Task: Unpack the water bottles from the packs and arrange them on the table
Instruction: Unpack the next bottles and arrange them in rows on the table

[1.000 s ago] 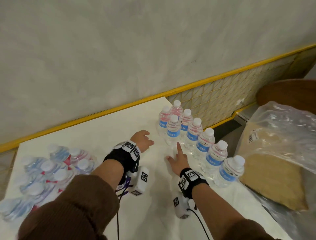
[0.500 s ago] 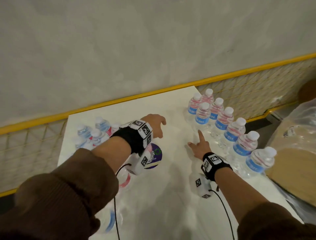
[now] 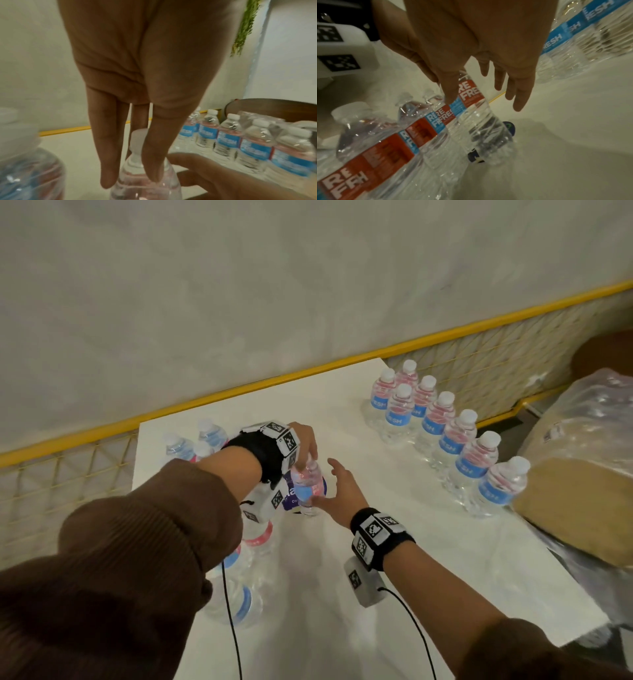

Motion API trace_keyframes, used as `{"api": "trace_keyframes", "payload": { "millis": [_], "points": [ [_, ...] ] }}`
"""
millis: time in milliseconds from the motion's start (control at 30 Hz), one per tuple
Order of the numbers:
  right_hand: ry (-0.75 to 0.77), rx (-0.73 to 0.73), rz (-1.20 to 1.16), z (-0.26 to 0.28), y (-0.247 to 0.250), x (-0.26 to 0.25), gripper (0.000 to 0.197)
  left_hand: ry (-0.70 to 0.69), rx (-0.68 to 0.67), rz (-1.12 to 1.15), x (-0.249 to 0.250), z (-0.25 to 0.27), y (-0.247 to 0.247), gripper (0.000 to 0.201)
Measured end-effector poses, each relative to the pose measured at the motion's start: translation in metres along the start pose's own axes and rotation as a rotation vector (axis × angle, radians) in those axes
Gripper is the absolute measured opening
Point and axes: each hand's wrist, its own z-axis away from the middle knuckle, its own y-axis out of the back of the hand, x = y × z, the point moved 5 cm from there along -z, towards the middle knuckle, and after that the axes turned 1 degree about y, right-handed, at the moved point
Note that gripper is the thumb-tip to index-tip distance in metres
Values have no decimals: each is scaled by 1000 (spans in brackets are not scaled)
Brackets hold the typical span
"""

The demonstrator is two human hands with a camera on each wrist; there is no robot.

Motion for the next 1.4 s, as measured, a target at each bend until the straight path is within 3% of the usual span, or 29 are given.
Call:
{"api": "trace_keyframes", "payload": {
  "millis": [100, 200, 300, 367, 467, 567, 700, 833, 1067, 1200, 1400],
  "points": [
    [74, 37, 14, 8, -2, -17, 91, -141, -38, 85, 13, 7, -11, 39],
    [42, 40, 4, 26, 1, -13, 77, -188, 9, 62, 15, 21, -16, 38],
    [0, 133, -8, 42, 16, 6, 65, -78, 27, -67, -12, 25, -15, 43],
    [-10, 161, 23, 51, 25, 10, 65, 40, -4, -101, -40, 30, -14, 30],
    [-30, 190, 133, 60, 42, 2, 58, 73, -112, -117, -62, 37, -24, 34],
    [-23, 213, 315, 62, 58, -14, 43, 66, -109, -90, -65, 42, -30, 38],
    [-57, 152, 462, 62, 70, -25, 36, -5, 53, -90, -48, 49, -21, 15],
    [-89, 141, 541, 63, 92, -25, 33, -92, 142, -26, -15, 45, -14, 25],
    [-71, 92, 805, 48, 140, -21, 39, -162, 164, 143, 47, 4, -9, 28],
    [-40, 104, 907, 29, 162, -17, 40, -116, 242, 230, 71, -15, -20, 38],
    [-77, 88, 987, -7, 189, -18, 42, -77, 224, 420, 74, -34, -41, 52]
  ]
}}
